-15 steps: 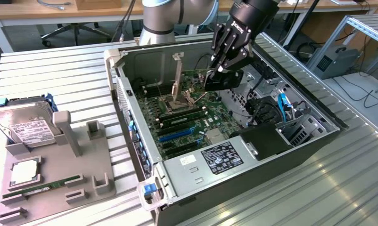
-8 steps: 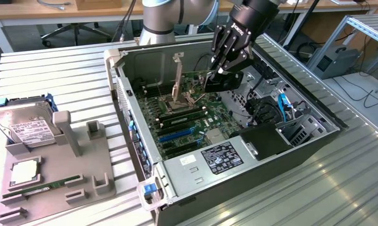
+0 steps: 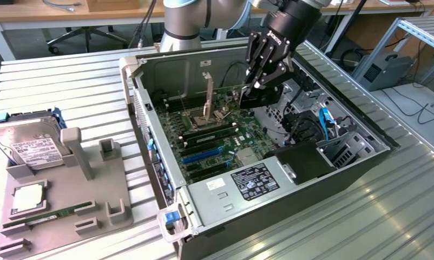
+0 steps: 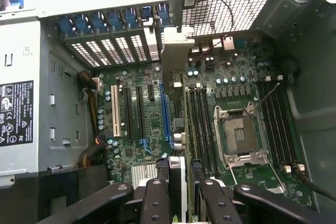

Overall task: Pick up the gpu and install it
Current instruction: 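Insert the gpu into the slot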

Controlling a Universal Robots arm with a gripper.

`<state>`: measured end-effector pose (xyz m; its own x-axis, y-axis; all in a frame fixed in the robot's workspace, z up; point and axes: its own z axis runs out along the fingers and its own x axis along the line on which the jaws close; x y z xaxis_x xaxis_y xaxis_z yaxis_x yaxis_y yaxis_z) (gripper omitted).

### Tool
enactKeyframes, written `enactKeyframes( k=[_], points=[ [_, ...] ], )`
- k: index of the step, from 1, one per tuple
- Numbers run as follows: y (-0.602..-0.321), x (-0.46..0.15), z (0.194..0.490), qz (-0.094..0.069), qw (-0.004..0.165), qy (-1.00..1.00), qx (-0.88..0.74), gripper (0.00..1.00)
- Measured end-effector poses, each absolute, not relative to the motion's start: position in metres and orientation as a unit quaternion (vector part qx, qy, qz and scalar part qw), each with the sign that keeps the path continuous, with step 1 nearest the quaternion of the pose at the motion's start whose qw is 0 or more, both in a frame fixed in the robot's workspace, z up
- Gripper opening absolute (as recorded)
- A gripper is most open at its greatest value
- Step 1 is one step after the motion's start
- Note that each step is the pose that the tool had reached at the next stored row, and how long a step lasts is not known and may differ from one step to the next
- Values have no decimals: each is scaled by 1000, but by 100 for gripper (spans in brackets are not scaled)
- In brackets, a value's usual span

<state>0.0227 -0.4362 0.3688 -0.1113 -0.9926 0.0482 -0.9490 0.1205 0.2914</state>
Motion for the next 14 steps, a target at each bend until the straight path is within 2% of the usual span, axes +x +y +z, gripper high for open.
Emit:
enactKeyframes(
  k=[2,10,14],
  points=[
    [-436,23,369,-90,118,-722,676,27],
    [-444,-13,342,-90,118,-722,676,27],
    [-444,-18,339,-90,118,-722,676,27]
  ],
)
